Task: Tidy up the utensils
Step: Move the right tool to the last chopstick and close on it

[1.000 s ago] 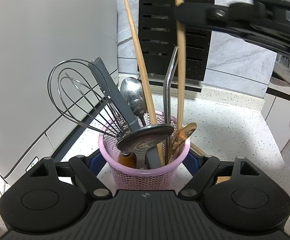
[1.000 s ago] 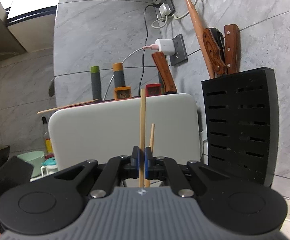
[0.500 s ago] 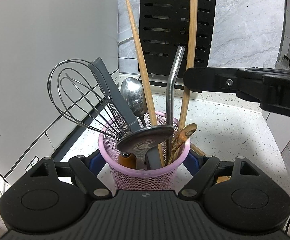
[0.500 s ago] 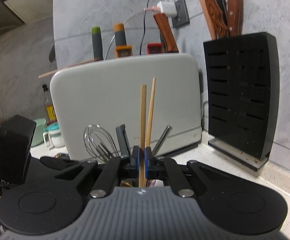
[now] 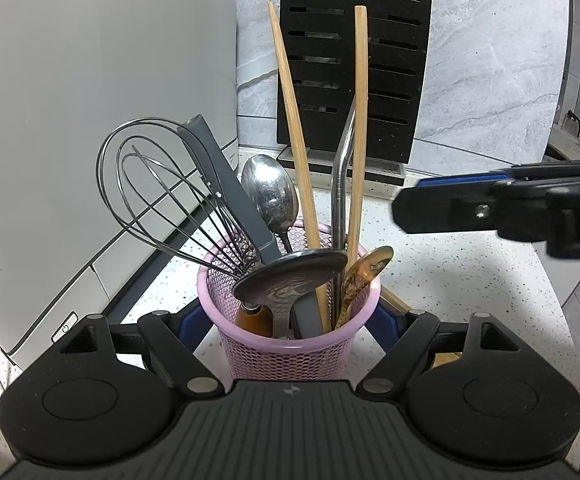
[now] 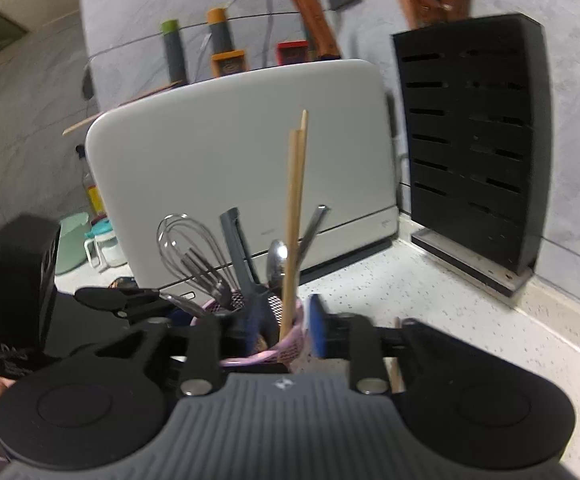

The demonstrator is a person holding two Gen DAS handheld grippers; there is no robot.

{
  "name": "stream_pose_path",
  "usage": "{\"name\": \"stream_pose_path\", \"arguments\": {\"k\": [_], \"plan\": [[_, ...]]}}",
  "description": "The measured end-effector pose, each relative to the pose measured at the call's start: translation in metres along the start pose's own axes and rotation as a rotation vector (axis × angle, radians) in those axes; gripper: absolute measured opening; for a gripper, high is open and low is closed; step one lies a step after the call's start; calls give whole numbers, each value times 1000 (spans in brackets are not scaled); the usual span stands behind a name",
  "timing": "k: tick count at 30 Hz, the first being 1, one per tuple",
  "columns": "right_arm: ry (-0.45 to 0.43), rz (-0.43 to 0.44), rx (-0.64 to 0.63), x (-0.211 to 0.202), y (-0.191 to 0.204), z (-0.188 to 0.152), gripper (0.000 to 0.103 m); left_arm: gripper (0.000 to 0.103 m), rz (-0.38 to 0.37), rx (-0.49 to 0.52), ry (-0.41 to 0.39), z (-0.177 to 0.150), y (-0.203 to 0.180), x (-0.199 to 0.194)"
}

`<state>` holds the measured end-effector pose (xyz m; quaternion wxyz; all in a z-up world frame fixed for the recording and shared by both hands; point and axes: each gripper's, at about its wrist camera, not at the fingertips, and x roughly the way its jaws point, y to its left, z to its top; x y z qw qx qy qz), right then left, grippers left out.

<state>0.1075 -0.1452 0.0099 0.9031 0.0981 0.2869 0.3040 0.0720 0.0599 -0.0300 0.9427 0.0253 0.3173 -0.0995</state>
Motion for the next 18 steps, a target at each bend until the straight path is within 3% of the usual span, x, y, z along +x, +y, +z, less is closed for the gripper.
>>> {"name": "stream_pose_path", "arguments": {"k": [4,8,11,18], "plan": [[5,-93,37,0,-16,-4,29,93,0,0,0,0,0,0],[153,-208,144,22,-45,-10,28,93,4,-1,1,0,-1,0],[253,-233,185,38,-56,-16,20,93,3,-1,0,1,-1,0],[340,-269,136,77,-51,-18,20,93,2,-1,1,1,0,1]]}}
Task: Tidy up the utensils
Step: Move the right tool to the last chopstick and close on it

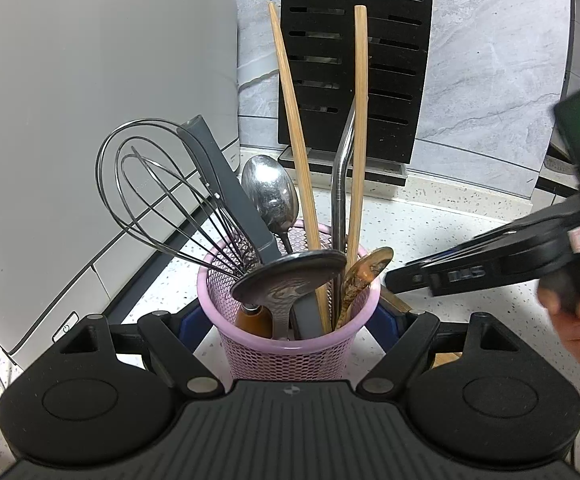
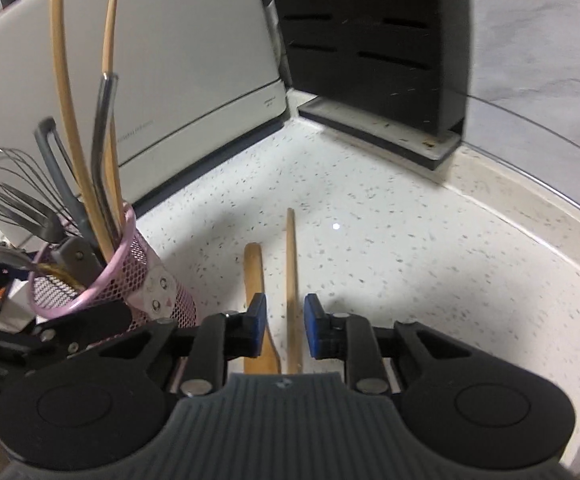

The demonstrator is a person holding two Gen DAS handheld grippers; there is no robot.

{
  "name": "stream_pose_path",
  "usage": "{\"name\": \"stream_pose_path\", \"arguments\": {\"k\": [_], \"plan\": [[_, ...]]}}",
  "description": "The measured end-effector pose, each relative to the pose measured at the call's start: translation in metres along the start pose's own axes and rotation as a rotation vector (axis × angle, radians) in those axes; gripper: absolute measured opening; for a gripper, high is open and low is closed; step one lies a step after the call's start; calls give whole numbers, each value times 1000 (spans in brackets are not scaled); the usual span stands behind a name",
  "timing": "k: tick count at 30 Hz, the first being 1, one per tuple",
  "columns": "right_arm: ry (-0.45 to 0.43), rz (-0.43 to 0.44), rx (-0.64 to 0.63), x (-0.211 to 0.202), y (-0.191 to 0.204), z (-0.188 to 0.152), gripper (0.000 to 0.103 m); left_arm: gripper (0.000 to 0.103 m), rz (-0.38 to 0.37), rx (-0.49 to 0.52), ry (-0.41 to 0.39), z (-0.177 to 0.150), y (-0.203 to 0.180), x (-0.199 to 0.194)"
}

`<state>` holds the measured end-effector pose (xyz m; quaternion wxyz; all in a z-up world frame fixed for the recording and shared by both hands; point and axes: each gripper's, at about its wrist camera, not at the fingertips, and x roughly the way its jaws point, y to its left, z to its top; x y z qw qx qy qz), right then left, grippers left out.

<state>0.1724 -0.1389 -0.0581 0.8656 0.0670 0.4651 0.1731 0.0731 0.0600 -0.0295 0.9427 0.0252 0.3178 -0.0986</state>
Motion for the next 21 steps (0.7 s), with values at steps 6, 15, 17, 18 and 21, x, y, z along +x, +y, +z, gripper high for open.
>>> {"name": "stream_pose_path", "arguments": {"k": [6,15,17,18,21], "plan": [[40,-51,-17,17,8,13,19,93,-4,1,-1,-1,2,0],[65,-101,-67,32,16,14,14,93,-7,2,-1,-1,2,-1],[63,-114,-91,32,18,13,5,93,-8,2,-1,-1,2,-1],[61,-119,-105,31,20,12,2,93,-8,2,-1,-1,2,-1],[57,-112,-98,30,19,12,1,93,-8,2,-1,-1,2,-1]]}}
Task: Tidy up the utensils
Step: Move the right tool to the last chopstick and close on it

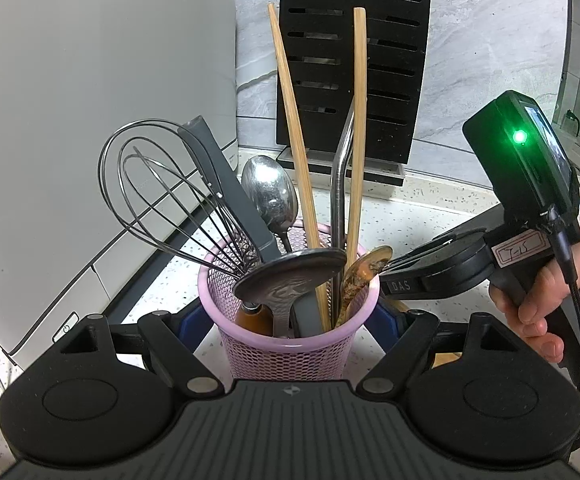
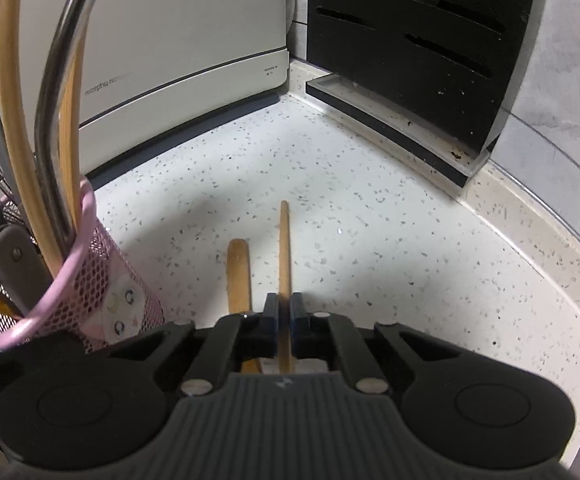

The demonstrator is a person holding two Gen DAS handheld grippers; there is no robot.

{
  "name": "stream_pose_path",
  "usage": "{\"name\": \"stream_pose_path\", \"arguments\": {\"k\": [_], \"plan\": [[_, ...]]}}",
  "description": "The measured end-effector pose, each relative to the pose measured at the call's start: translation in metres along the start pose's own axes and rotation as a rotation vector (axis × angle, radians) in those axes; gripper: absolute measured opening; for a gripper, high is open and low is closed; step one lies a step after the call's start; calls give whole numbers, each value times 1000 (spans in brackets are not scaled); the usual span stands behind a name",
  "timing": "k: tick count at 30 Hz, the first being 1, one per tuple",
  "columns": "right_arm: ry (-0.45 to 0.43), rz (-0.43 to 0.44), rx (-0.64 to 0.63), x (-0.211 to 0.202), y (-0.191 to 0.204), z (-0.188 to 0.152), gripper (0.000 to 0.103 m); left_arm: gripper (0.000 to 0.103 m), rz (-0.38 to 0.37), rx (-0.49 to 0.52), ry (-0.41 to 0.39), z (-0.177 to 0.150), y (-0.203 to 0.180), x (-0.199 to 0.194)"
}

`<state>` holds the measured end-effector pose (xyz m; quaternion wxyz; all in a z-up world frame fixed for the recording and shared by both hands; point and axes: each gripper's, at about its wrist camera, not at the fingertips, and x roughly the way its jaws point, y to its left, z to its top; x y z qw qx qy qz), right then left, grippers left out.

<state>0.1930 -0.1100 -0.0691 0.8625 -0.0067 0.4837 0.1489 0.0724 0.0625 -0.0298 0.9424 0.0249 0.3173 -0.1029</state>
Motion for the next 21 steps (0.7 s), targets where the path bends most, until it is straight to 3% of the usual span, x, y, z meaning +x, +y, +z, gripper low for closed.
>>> {"name": "stream_pose_path", "arguments": {"k": [8,21], "plan": [[-56,53,56,-29,-7,1,1,93,0,0,0,0,0,-1],[-312,130,165,-115,-22,1,1,93,0,1,-1,0,0,-1]]}}
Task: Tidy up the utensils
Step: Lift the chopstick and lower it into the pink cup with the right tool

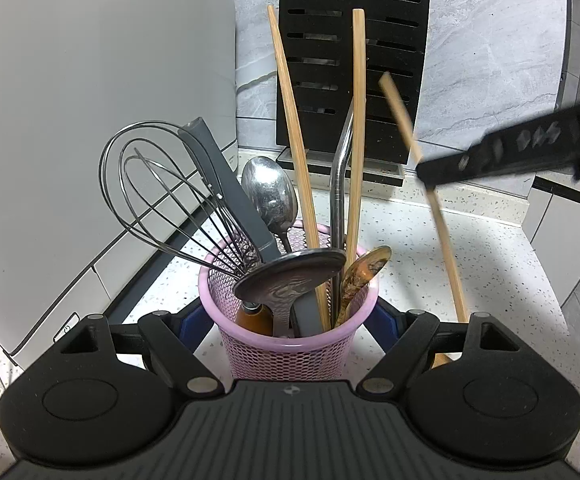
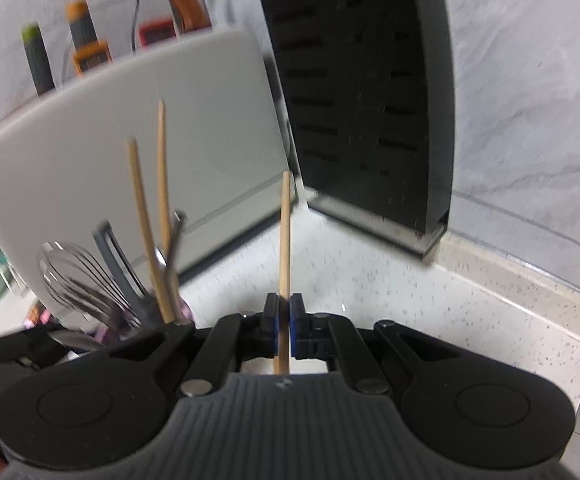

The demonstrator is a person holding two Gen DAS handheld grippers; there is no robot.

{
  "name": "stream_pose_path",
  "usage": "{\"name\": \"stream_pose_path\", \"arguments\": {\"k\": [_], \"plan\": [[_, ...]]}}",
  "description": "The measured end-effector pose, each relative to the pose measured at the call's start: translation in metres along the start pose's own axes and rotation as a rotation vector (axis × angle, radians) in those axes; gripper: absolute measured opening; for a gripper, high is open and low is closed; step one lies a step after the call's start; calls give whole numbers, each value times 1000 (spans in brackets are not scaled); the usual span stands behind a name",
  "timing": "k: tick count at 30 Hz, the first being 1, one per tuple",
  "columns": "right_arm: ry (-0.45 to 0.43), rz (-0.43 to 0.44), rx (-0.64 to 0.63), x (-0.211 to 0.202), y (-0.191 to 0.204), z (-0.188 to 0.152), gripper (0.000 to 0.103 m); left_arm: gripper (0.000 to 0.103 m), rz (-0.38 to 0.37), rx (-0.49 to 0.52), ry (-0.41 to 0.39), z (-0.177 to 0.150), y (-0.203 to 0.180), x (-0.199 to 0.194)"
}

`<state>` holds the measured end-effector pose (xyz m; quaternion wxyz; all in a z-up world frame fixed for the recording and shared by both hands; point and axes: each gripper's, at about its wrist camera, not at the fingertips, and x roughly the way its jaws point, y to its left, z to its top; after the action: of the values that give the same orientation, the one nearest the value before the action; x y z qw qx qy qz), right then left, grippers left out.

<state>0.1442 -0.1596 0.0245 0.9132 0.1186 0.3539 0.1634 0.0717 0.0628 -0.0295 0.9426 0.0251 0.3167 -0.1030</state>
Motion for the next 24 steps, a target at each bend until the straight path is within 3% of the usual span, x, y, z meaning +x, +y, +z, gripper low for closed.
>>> {"name": "stream_pose_path", "arguments": {"k": [10,18,24], "plan": [[-339,124,53,-62,8,13,1,93,2,2,-1,0,0,-1],[-589,141,31,-90,21,9,1,93,3,2,-1,0,0,-1],[-629,194,23,-87,33,3,1,93,2,3,0,1,1,-1]]}}
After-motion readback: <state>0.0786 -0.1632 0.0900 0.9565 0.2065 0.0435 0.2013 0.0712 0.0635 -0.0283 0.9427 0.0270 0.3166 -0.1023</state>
